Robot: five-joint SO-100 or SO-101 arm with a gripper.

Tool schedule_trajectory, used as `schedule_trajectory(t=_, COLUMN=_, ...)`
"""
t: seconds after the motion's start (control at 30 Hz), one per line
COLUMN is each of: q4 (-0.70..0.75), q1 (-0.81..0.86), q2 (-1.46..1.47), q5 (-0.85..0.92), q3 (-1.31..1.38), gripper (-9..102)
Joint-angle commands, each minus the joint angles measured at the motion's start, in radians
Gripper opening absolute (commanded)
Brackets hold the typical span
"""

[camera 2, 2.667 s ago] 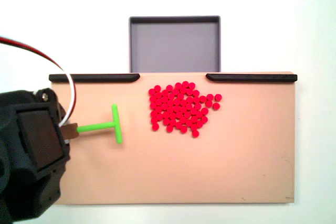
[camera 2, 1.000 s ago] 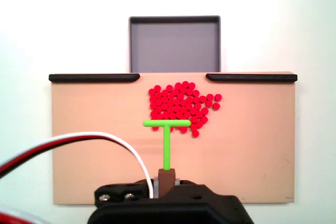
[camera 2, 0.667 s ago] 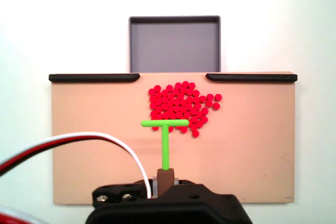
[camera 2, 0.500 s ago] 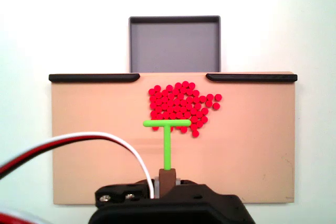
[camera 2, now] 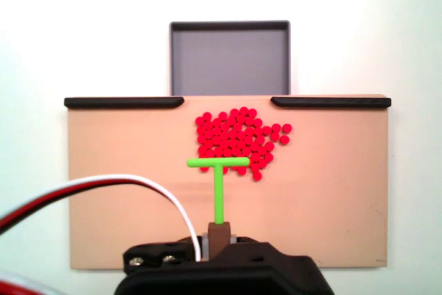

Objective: Gather the left side granules

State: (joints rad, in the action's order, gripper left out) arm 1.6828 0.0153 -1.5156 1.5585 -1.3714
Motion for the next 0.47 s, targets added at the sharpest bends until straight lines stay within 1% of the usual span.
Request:
schedule_trajectory(t=0.0, q4=-0.003, q1=-0.008, q2=-0.017, q5=-0.003, q3=0.023, gripper=0)
schedule_trajectory(t=0.43, q4=-0.003, q1=-0.005, q2=-0.011, q5=0.014, q3=0.023, gripper=0)
